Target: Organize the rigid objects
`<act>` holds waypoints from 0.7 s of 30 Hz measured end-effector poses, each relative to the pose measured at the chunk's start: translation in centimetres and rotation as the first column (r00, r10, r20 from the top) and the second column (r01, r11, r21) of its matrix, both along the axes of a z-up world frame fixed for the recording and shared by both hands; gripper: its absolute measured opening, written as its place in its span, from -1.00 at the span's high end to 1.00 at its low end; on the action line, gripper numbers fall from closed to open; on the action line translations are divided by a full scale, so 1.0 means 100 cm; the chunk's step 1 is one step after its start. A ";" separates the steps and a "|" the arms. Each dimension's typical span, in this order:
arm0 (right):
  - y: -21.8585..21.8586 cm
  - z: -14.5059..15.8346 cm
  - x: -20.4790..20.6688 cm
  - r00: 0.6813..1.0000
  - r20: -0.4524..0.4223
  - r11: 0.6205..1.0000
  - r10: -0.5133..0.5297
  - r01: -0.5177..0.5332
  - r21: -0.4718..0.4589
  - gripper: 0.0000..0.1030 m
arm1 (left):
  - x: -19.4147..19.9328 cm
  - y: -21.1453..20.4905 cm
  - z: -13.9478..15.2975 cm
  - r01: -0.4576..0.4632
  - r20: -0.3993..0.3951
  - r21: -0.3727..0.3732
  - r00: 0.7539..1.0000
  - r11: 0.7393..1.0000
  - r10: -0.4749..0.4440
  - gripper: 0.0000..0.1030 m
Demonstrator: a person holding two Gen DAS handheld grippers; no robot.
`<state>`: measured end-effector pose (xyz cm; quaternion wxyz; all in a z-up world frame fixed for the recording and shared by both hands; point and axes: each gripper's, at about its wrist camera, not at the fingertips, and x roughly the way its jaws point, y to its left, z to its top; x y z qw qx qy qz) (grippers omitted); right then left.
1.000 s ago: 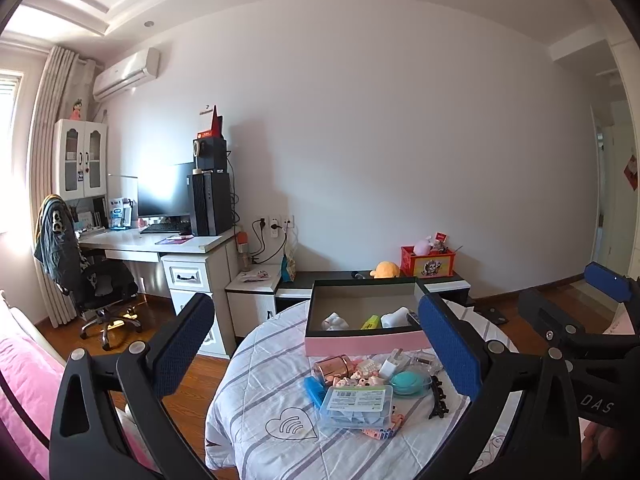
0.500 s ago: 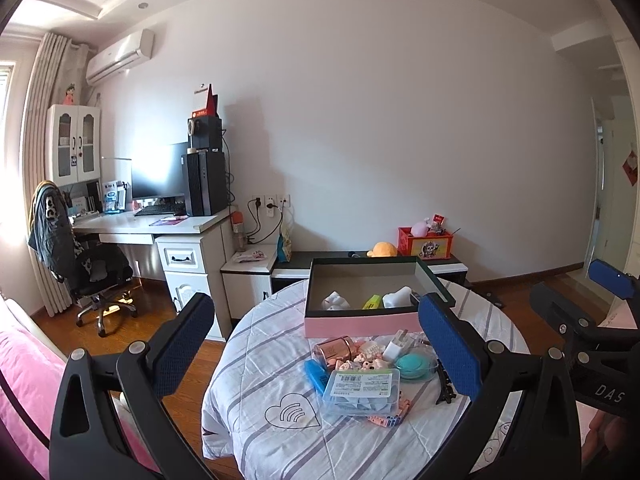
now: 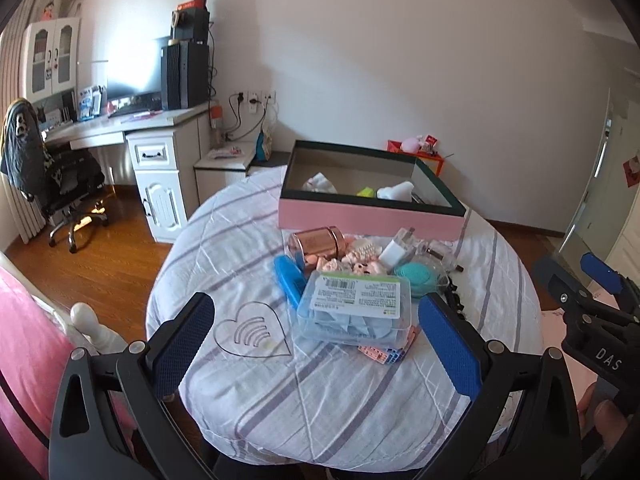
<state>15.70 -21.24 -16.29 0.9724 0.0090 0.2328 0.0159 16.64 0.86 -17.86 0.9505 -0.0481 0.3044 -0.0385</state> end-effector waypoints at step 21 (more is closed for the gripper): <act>-0.025 -0.048 0.046 0.991 -0.131 0.999 -0.001 0.007 0.043 -1.00 | 0.060 -0.028 -0.065 0.029 -0.172 -0.020 0.985 0.999 -0.032 -1.00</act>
